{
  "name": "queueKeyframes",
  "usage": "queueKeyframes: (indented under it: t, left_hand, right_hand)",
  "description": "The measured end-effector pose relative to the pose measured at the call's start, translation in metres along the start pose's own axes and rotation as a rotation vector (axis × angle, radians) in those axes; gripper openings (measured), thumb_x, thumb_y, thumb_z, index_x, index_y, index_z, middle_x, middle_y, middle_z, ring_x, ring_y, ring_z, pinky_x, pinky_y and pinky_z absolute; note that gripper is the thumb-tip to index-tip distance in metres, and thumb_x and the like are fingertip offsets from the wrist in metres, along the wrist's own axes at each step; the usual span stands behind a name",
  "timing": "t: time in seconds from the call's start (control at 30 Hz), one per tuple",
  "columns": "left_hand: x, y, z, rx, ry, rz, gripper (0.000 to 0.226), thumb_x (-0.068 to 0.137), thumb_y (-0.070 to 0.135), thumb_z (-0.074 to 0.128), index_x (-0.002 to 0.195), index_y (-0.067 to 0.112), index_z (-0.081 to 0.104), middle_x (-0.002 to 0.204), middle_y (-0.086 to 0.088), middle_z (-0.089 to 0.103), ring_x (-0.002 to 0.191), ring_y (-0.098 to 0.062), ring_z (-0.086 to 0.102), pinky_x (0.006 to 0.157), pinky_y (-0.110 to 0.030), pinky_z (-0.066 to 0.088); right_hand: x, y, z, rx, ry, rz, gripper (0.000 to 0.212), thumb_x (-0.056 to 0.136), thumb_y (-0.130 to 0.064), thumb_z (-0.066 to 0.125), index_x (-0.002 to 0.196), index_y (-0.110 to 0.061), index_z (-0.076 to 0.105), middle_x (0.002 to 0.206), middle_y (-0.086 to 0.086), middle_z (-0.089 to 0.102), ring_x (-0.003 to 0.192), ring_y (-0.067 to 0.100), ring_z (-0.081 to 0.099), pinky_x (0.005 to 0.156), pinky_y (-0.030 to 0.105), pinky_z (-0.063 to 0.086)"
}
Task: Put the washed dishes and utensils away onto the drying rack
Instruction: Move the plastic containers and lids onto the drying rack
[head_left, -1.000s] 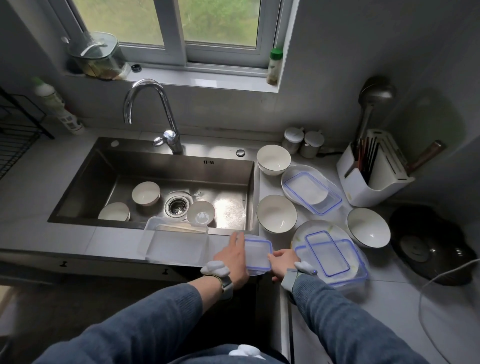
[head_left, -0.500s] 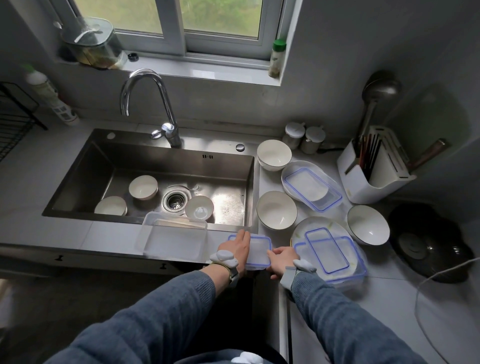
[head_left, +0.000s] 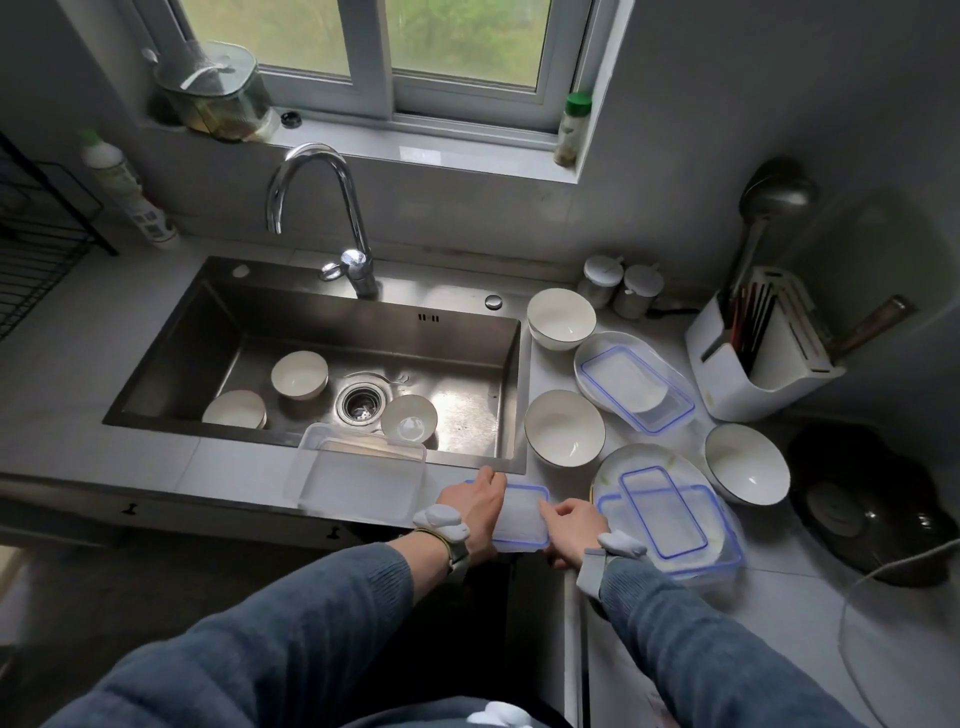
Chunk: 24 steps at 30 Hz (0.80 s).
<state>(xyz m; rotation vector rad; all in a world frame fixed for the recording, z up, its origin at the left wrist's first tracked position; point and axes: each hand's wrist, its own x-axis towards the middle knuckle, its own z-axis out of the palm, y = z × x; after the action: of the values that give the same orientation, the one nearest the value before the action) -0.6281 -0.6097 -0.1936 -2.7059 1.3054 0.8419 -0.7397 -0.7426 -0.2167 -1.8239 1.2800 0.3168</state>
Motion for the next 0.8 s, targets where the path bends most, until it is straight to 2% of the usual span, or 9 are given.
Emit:
queueKeyframes:
  t: [0.1,0.17,0.23,0.37,0.57,0.7,0.8]
  left_hand:
    - [-0.014,-0.004,-0.005,-0.028,0.047,-0.002,0.081,0.067,0.044,0.088,0.128,0.021,0.041,0.131,-0.002,0.046,0.094,-0.03,0.068,0.069,-0.038,0.049]
    - [-0.022,-0.008,-0.012,-0.053,0.116,-0.037,0.088,0.062,0.052,0.088,0.131,0.025,0.04,0.132,0.003,0.046,0.096,-0.027,0.068,0.068,-0.036,0.05]
    - [-0.033,-0.02,-0.022,-0.064,0.182,-0.055,0.095,0.06,0.057,0.087,0.136,0.027,0.039,0.135,0.006,0.046,0.098,-0.027,0.069,0.073,-0.039,0.055]
    - [-0.052,-0.055,-0.053,-0.108,0.311,-0.038,0.095,0.063,0.057,0.085,0.141,0.026,0.039,0.138,0.007,0.047,0.099,-0.026,0.068,0.079,-0.04,0.059]
    - [-0.085,-0.122,-0.097,-0.145,0.446,-0.117,0.093,0.061,0.06,0.083,0.138,0.031,0.041,0.135,0.013,0.048,0.101,-0.021,0.067,0.083,-0.039,0.057]
    - [-0.113,-0.179,-0.11,-0.186,0.497,-0.15,0.094,0.061,0.059,0.082,0.142,0.033,0.04,0.137,0.014,0.05,0.104,-0.018,0.065,0.087,-0.037,0.058]
    - [-0.131,-0.212,-0.116,-0.177,0.513,-0.161,0.094,0.062,0.059,0.08,0.142,0.035,0.038,0.137,0.013,0.051,0.103,-0.019,0.065,0.087,-0.038,0.058]
  right_hand:
    - [-0.005,-0.013,-0.008,-0.259,0.065,-0.141,0.05,0.093,-0.064,0.047,0.071,-0.021,0.059,0.073,0.0,0.067,0.073,0.025,0.066,0.074,0.035,0.055]
    - [-0.007,-0.028,-0.014,-0.319,0.106,-0.213,0.053,0.093,-0.067,0.042,0.072,-0.021,0.058,0.071,-0.003,0.063,0.07,0.021,0.06,0.067,0.032,0.046]
    - [-0.014,-0.047,-0.015,-0.319,0.142,-0.272,0.056,0.091,-0.07,0.04,0.073,-0.02,0.057,0.069,-0.003,0.061,0.067,0.02,0.057,0.063,0.033,0.044]
    - [-0.02,-0.09,-0.006,-0.252,0.137,-0.378,0.058,0.087,-0.074,0.037,0.075,-0.021,0.058,0.069,-0.002,0.063,0.066,0.019,0.059,0.061,0.033,0.043]
    - [-0.037,-0.162,0.032,-0.202,0.1,-0.505,0.064,0.082,-0.082,0.03,0.074,-0.025,0.056,0.07,-0.005,0.065,0.068,0.016,0.062,0.065,0.034,0.048]
    - [-0.057,-0.207,0.076,-0.12,-0.008,-0.523,0.066,0.08,-0.086,0.032,0.077,-0.027,0.061,0.074,-0.002,0.071,0.068,0.021,0.071,0.071,0.038,0.058]
    - [-0.071,-0.234,0.107,-0.003,-0.133,-0.516,0.052,0.089,-0.074,0.043,0.084,-0.026,0.063,0.082,0.0,0.072,0.072,0.026,0.074,0.062,0.042,0.061]
